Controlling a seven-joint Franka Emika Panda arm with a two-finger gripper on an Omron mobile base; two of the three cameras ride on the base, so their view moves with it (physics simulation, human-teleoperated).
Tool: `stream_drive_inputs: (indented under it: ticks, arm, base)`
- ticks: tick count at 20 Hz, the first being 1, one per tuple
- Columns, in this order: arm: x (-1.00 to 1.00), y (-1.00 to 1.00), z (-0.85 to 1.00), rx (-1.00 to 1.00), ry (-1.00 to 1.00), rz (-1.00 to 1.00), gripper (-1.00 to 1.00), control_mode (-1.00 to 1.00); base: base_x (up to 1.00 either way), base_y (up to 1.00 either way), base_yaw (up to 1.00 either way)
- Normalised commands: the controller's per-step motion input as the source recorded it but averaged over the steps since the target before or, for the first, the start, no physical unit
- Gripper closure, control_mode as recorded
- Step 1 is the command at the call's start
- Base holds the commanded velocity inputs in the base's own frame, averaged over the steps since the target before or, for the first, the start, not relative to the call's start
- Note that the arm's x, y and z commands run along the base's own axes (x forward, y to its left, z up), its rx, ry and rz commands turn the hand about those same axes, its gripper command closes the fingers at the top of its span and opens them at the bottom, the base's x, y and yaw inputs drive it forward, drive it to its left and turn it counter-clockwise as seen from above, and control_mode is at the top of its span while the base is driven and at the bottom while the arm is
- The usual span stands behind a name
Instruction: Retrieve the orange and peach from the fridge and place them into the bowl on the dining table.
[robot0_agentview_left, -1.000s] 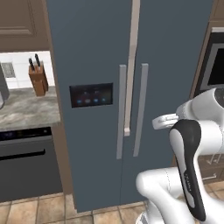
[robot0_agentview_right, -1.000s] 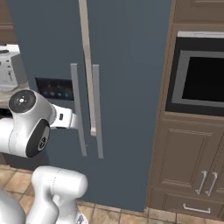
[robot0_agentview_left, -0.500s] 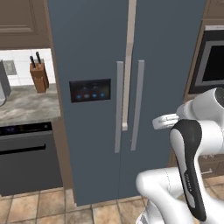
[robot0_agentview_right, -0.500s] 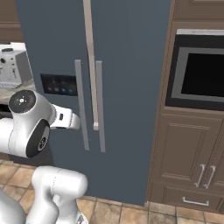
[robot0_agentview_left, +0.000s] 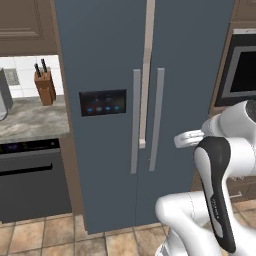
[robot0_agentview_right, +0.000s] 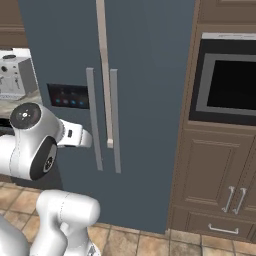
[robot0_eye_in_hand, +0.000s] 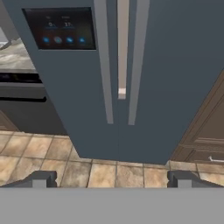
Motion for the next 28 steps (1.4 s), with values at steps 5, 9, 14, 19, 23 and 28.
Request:
stream_drive_inputs:
  ticks: [5, 9, 14, 19, 23, 28]
  arm:
    - [0.39, 0.00, 0.11, 0.00, 0.00, 0.00, -1.00, -1.00]
    - [0.57, -0.02, 0.11, 0.00, -0.05, 0.00, -1.00, -1.00]
    - [0.54, -0.09, 0.02, 0.00, -0.05, 0.00, -1.00, -1.00]
    - [0.45, -0.24, 0.00, 0.00, 0.00, 0.00, -1.00, -1.00]
    - [0.45, -0.32, 0.00, 0.00, 0.00, 0.00, -1.00, -1.00]
    - [0.40, -0.20, 0.00, 0.00, 0.00, 0.00, -1.00, -1.00]
  base:
    - [0.00, 0.00, 0.00]
    - [0.00, 0.00, 0.00]
    - [0.00, 0.00, 0.00]
    - [0.00, 0.00, 0.00]
    - [0.00, 0.00, 0.00]
    - [0.00, 0.00, 0.00]
